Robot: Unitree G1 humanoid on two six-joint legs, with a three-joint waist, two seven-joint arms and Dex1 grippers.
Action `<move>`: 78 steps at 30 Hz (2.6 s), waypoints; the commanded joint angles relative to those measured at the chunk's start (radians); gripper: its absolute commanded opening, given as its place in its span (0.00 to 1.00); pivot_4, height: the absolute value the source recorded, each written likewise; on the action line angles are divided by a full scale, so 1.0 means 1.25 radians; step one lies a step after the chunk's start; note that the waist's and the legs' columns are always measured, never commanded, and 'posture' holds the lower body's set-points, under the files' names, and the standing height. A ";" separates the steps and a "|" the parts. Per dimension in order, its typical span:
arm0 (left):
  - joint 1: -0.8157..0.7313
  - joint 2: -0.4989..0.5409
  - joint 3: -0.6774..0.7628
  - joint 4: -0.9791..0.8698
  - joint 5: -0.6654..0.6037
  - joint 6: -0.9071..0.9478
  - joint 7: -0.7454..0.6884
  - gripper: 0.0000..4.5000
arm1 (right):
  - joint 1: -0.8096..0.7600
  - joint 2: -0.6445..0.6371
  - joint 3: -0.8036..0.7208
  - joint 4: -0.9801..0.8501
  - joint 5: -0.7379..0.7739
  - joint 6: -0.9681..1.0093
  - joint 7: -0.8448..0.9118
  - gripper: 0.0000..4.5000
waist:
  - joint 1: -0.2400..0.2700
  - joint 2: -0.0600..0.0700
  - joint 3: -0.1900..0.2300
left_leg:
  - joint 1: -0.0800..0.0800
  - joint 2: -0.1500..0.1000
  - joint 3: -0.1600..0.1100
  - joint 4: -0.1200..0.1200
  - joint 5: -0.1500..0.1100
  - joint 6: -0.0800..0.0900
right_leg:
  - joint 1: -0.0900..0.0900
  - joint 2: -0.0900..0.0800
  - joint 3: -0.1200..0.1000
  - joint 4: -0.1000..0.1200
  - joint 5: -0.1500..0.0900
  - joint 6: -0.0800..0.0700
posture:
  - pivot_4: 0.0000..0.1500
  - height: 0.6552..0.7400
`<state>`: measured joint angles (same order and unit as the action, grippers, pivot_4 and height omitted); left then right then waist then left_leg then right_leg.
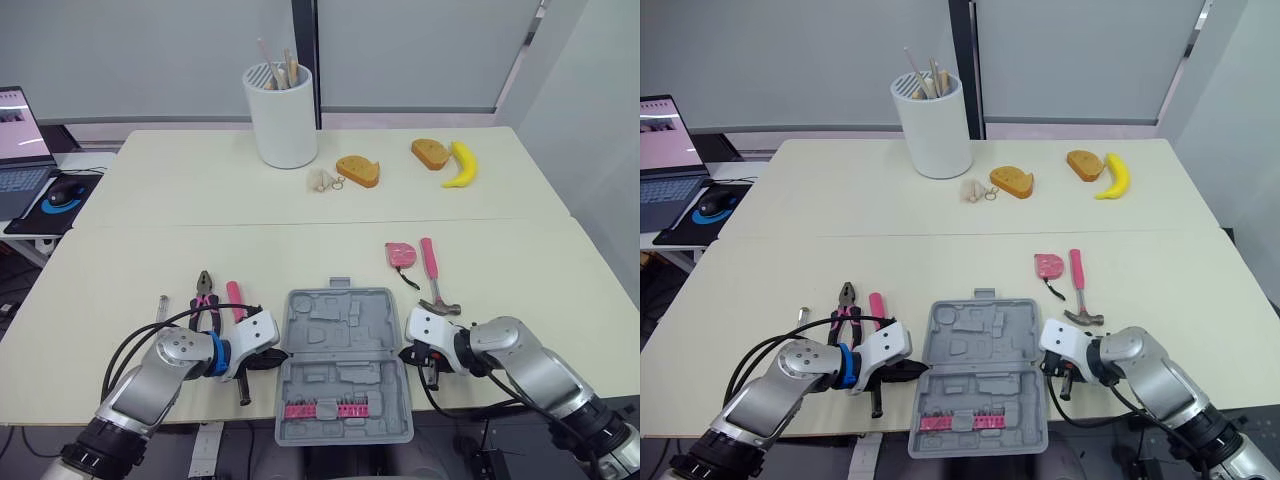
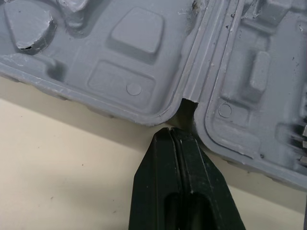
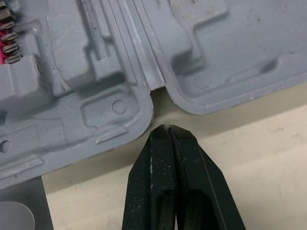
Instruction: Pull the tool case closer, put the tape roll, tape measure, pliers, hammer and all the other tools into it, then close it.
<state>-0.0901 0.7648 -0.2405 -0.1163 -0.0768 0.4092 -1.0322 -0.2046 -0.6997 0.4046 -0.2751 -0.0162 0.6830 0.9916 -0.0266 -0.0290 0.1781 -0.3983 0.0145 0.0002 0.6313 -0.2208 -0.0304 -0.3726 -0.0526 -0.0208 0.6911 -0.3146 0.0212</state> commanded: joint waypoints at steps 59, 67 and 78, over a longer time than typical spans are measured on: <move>0.333 0.140 0.517 -0.042 -0.326 -0.304 -0.286 1.00 | 0.428 -0.211 -0.612 -0.037 0.178 -0.379 0.104 0.99 | 0.023 -0.004 -0.001 | -0.001 0.003 0.003 -0.001 -0.001 0.001 | 0.002 0.000 0.000 -0.009 0.002 -0.002 | 1.00 1.00; 0.198 0.100 0.384 -0.155 -0.385 -0.241 -0.278 1.00 | 0.410 -0.111 -0.499 -0.091 0.120 -0.343 -0.029 0.95 | 0.020 -0.003 -0.001 | -0.001 0.003 0.004 -0.001 -0.001 0.001 | 0.002 0.001 0.002 -0.008 0.002 -0.001 | 1.00 1.00; 0.093 0.089 0.274 -0.172 -0.366 -0.212 -0.280 1.00 | 0.356 -0.033 -0.363 0.010 0.048 -0.379 -0.125 0.73 | 0.019 -0.003 -0.001 | 0.000 0.005 0.005 -0.001 -0.001 0.001 | 0.001 0.006 0.003 -0.008 0.002 -0.001 | 1.00 1.00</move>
<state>0.0350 0.8793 0.1062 -0.2907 -0.5297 0.1466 -1.3849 0.2468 -0.7459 -0.0537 -0.2680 0.0583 0.2352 0.8577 -0.0025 -0.0331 0.1765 -0.3986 0.0225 0.0060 0.6303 -0.2220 -0.0288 -0.3708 -0.0432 -0.0162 0.6806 -0.3116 0.0198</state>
